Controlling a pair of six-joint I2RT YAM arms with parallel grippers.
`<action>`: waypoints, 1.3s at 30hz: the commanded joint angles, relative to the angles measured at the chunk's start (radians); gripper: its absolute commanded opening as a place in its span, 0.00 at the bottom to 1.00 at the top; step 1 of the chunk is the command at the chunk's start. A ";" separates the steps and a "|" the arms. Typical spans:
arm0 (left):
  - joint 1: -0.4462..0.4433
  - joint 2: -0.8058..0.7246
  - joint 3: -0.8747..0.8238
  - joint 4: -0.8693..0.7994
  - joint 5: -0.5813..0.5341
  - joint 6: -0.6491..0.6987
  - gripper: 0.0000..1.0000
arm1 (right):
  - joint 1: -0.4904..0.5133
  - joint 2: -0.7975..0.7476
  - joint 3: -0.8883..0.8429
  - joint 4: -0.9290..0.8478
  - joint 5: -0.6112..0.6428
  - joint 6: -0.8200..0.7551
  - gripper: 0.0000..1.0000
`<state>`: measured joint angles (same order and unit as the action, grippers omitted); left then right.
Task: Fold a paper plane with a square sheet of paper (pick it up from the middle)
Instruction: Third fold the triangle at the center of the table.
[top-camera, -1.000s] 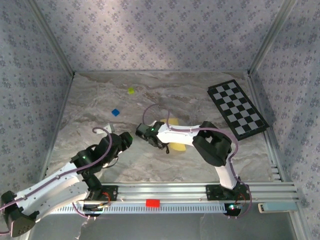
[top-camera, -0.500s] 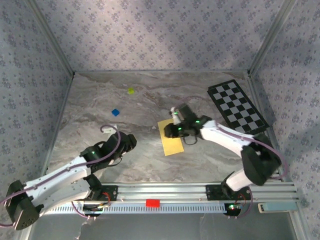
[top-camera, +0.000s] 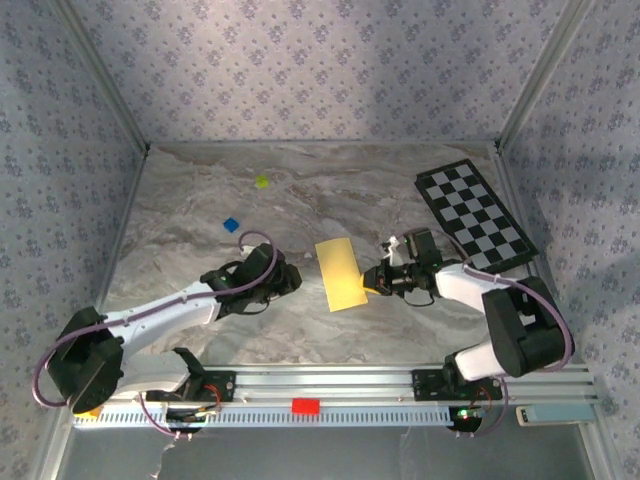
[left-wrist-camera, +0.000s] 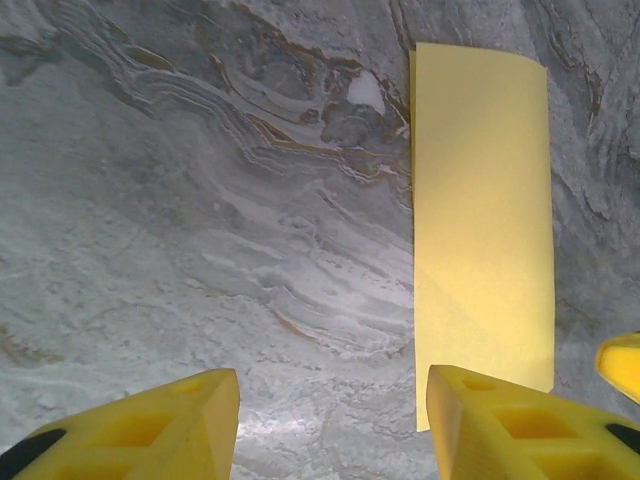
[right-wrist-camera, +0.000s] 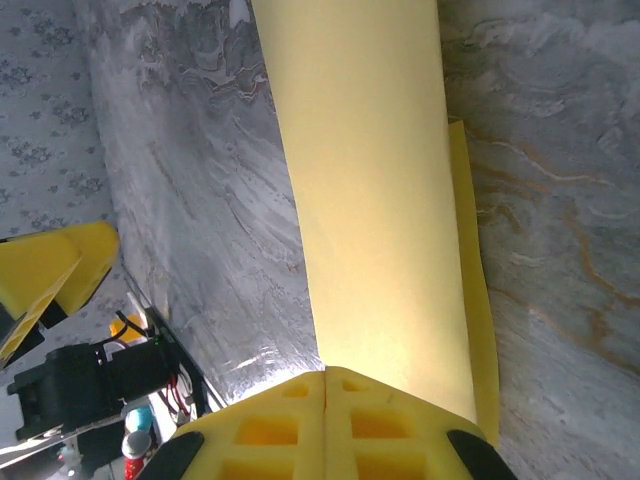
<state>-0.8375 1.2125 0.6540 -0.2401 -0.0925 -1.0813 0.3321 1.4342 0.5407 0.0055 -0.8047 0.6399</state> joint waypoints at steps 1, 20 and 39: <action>0.008 0.017 0.035 0.027 0.044 0.020 0.52 | -0.009 0.049 -0.021 0.029 -0.059 -0.003 0.05; 0.021 0.069 0.043 0.025 0.062 0.019 0.52 | -0.011 0.187 -0.077 0.010 0.050 -0.049 0.05; 0.027 0.415 0.160 0.311 0.338 -0.012 0.42 | -0.015 0.220 -0.068 -0.005 0.078 -0.051 0.05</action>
<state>-0.8169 1.5867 0.7712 0.0063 0.1753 -1.0859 0.3077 1.5978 0.4881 0.0425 -0.8795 0.5945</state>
